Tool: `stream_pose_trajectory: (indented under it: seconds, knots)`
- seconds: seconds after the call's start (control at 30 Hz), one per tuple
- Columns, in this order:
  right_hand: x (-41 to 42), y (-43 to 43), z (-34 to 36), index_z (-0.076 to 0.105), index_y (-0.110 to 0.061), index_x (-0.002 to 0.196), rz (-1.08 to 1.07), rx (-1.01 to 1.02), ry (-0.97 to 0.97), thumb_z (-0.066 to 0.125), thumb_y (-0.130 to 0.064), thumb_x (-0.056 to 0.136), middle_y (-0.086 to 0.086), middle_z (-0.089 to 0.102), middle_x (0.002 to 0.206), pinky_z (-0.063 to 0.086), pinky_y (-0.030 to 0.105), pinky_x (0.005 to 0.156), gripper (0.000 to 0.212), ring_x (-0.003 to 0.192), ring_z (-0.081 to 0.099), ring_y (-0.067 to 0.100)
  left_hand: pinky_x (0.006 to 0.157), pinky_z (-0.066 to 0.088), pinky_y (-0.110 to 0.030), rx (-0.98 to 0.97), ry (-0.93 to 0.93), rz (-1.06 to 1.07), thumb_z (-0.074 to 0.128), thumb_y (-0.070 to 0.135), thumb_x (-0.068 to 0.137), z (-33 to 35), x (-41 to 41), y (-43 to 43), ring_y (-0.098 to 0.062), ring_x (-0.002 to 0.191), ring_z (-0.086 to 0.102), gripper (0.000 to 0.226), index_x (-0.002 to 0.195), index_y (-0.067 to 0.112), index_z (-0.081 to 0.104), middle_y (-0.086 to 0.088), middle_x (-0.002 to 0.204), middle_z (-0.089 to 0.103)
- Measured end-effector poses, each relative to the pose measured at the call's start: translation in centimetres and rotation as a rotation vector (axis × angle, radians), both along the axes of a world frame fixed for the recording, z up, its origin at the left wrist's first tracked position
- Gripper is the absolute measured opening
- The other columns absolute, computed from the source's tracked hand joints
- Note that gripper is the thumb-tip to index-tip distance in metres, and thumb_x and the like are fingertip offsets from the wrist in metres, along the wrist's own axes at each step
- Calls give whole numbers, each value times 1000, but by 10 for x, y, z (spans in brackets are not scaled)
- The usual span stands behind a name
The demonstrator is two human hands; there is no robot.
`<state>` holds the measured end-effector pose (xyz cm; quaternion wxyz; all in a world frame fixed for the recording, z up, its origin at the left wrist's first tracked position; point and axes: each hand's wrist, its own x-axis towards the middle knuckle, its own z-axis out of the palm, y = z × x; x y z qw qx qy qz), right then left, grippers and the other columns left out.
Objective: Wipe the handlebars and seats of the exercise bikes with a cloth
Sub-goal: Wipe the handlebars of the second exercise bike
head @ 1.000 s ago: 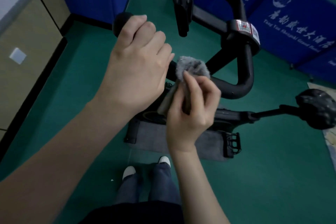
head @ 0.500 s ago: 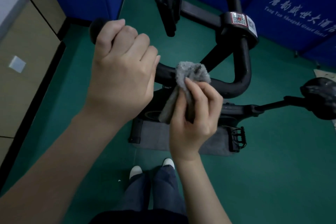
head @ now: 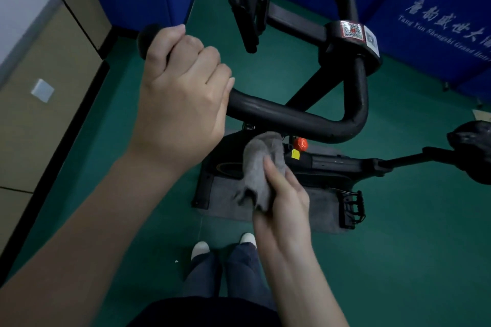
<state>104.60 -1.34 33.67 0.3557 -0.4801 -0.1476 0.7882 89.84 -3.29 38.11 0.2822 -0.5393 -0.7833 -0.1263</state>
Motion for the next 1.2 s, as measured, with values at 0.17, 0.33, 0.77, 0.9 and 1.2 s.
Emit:
stream_pose_trajectory:
  seconds: [0.17,0.33,0.77,0.9,1.2]
  knots:
    - [-24,21,12,61,2,108,124,-1,202,56,8,86,13,70,93,57,29,78,23,77,69,18,110,18,-37,-28,12,22,31,20,101,1,1,0,-33,98,55,39,91,7,66,-8,88,62]
    - [-25,30,12,56,7,118,132,-51,173,56,12,83,19,65,101,54,36,86,36,81,66,23,110,17,-36,-22,18,32,30,21,102,0,2,1,-32,97,55,40,90,7,66,-7,87,62]
    - [-1,34,5,62,-9,66,38,1,47,68,9,77,14,71,72,58,27,59,22,62,69,20,110,16,-36,13,17,56,34,18,101,-4,4,4,-33,93,55,38,87,5,66,-9,84,63]
    - [23,45,8,66,1,84,-21,44,46,69,7,72,16,72,76,59,27,60,14,65,71,21,110,17,-37,2,33,60,35,19,101,-5,3,4,-33,95,54,37,89,5,66,-9,87,64]
    - [27,37,-4,66,-3,96,-186,420,-316,75,-3,78,9,73,85,55,22,66,20,77,70,16,115,10,-44,44,-56,50,37,27,101,-3,30,21,-33,100,55,38,91,6,67,-10,90,66]
